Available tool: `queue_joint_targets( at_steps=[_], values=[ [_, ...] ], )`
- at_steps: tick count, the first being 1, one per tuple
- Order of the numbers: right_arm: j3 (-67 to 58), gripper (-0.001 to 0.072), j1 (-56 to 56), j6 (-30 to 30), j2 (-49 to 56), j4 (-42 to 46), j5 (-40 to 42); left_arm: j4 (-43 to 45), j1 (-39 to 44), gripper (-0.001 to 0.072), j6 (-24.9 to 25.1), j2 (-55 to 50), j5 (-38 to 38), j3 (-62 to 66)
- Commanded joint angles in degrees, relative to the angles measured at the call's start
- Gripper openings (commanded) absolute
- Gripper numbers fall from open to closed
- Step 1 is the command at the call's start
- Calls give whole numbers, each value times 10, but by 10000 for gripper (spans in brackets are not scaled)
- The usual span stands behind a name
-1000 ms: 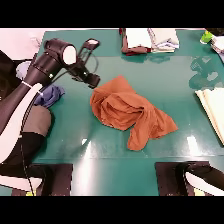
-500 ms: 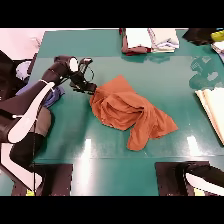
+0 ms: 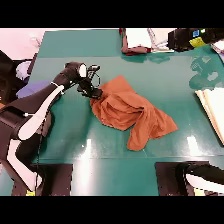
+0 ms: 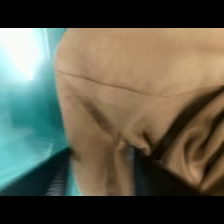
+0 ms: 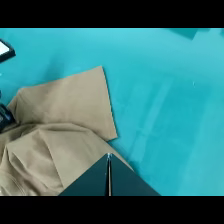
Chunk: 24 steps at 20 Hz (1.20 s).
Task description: Fold the shirts.
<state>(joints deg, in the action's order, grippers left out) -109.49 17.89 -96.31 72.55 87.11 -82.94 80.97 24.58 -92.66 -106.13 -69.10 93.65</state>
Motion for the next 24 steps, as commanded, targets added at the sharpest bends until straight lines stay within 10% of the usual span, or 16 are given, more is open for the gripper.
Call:
queue_joint_targets(
  at_steps=[1,9,10,11,12,24],
  values=[
    [0,19,-3,0,-6,1,-22,3,2,30,3,-5,-9,0],
    [361,21,-172,-8,-145,-1,-73,31,-26,26,28,64,-20,51],
    [445,102,-200,-8,-165,-7,-53,31,-28,26,33,68,-24,52],
    [518,406,-223,-8,-179,-23,-31,30,-29,26,31,69,-30,52],
    [589,549,-246,-8,-191,-46,-3,30,-29,26,32,69,-31,52],
    [692,496,-256,-7,-69,-149,214,28,-29,26,31,69,-38,52]
  ],
)
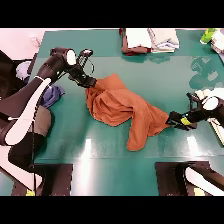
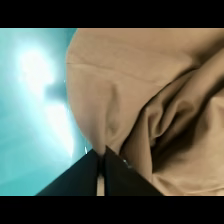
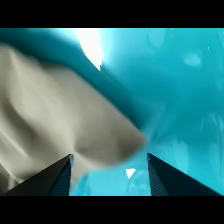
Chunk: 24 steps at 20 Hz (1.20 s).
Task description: Fold the shirts.
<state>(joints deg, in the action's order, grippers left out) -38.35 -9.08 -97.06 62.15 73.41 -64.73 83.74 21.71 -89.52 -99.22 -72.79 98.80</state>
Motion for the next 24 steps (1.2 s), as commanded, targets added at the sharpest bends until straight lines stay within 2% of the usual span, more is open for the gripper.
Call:
queue_joint_targets(
  at_steps=[1,3,4,5,9,13,18,24],
  values=[
    [-31,470,24,0,49,-12,33,1,0,26,0,0,-1,0],
    [-46,421,42,0,78,2,33,1,0,26,0,0,-2,0],
    [-50,203,53,0,91,15,32,1,0,26,0,0,-3,0],
    [-53,30,62,0,98,30,31,3,0,26,0,1,-3,0],
    [-109,19,83,0,58,78,18,68,-1,25,-1,46,9,4],
    [-280,19,76,16,-53,107,-5,140,0,26,0,170,19,63],
    [-509,19,74,21,-153,107,-15,142,0,26,0,350,34,145],
    [-662,18,74,26,-197,115,-51,142,0,25,0,502,71,160]
  ],
)
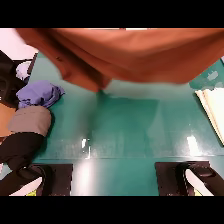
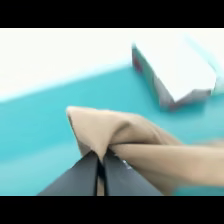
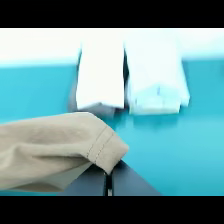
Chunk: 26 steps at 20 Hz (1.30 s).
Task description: Fold the shirts.
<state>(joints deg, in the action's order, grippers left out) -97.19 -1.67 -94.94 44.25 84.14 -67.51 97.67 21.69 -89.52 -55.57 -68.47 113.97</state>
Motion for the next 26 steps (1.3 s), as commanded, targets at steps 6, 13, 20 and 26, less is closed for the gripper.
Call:
queue_joint_targets(
  at_steps=[6,13,20,26],
  values=[
    [-253,18,0,12,84,61,-159,15,0,24,0,80,44,14],
    [-96,18,0,16,216,54,-183,80,-16,25,-5,-89,-73,-71],
    [67,18,26,26,398,54,-17,-23,-94,26,-30,-342,53,-206],
    [32,287,21,26,471,38,-8,-22,-94,321,-30,-393,88,-199]
  ],
)
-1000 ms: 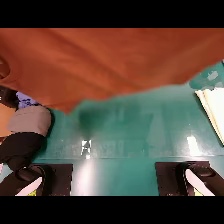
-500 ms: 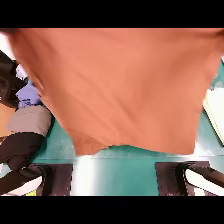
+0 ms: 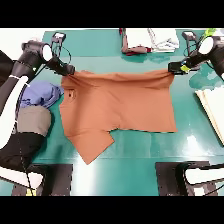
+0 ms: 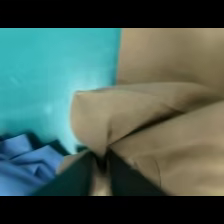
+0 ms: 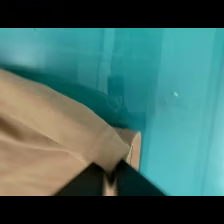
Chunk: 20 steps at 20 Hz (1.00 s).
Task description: Fold the shirts.
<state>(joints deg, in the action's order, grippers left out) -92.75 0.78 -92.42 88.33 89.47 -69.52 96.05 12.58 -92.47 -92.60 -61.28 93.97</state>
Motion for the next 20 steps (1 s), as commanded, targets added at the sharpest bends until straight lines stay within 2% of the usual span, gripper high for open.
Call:
queue_joint_targets(
  at_steps=[1,4,6,10,11,12,13,16,20],
  values=[
    [-30,372,-10,1,30,-30,8,-5,-3,504,-1,-23,-3,15],
    [-90,371,-36,18,16,-77,-49,-1,-5,498,-2,-4,-77,58],
    [-64,371,-47,47,-25,-85,-78,-1,-6,499,-3,31,-121,42],
    [129,372,-92,52,-145,-84,-91,-10,-6,499,-24,134,-157,-110],
    [191,412,-106,53,-175,-84,-92,-22,-6,499,-33,164,-158,-161],
    [252,539,-121,53,-202,-84,-92,-43,-6,499,-38,197,-154,-217],
    [305,576,-134,53,-223,-85,-91,-64,-6,499,-47,228,-148,-266],
    [438,574,-158,53,-262,-86,-88,-118,-6,499,-67,315,-121,-390],
    [522,570,-141,52,-259,-89,-53,-122,-6,499,-81,368,-122,-464]
  ],
)
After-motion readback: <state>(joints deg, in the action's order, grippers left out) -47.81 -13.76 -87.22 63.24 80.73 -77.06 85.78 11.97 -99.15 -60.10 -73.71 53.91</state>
